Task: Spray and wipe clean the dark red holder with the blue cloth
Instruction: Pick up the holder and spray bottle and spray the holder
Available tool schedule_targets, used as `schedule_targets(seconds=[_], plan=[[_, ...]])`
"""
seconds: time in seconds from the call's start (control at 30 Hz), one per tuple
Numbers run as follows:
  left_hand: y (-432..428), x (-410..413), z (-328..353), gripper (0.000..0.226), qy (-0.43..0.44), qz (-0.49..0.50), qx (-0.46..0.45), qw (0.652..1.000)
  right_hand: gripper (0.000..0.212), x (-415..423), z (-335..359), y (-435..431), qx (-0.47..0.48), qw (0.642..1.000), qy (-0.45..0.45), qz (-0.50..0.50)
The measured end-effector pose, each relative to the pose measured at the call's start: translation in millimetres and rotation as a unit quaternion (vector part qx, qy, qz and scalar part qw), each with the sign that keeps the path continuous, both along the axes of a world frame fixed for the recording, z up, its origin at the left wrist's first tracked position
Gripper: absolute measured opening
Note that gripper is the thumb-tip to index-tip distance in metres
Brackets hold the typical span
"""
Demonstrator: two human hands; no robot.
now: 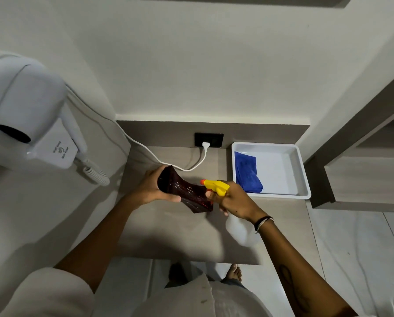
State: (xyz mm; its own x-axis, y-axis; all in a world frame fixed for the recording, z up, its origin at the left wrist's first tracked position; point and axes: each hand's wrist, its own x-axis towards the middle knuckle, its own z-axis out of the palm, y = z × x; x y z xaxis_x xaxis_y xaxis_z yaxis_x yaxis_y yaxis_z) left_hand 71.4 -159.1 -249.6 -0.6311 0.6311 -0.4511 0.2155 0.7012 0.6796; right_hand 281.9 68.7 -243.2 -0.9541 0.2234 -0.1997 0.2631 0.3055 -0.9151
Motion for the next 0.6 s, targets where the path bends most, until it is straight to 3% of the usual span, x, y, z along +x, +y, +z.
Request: schedule_targets(seconds=[0.1, 0.27, 0.4, 0.5, 0.6], plan=[[-3, 1, -3, 0.143, 0.022, -0.034, -0.01, 0.999, 0.042, -7, -2, -7, 0.031, 0.999, 0.011, 0.013], [-1, -4, -7, 0.12, 0.096, -0.057, 0.025, 0.993, 0.022, -10, -2, -7, 0.06, 0.998, -0.013, 0.001], [-3, -8, -7, 0.12, 0.123, -0.077, 0.028, 0.989, 0.031, -7, -4, -1, 0.089, 0.995, -0.039, -0.031], [-1, -6, -4, 0.11, 0.113, -0.033, 0.008, 0.993, 0.035, -3, -4, 6, 0.09, 0.993, -0.055, -0.054], [9, -5, 2, 0.075, 0.06, 0.076, -0.013, 0.995, 0.036, 0, -4, 11, 0.093, 0.993, -0.05, -0.06]])
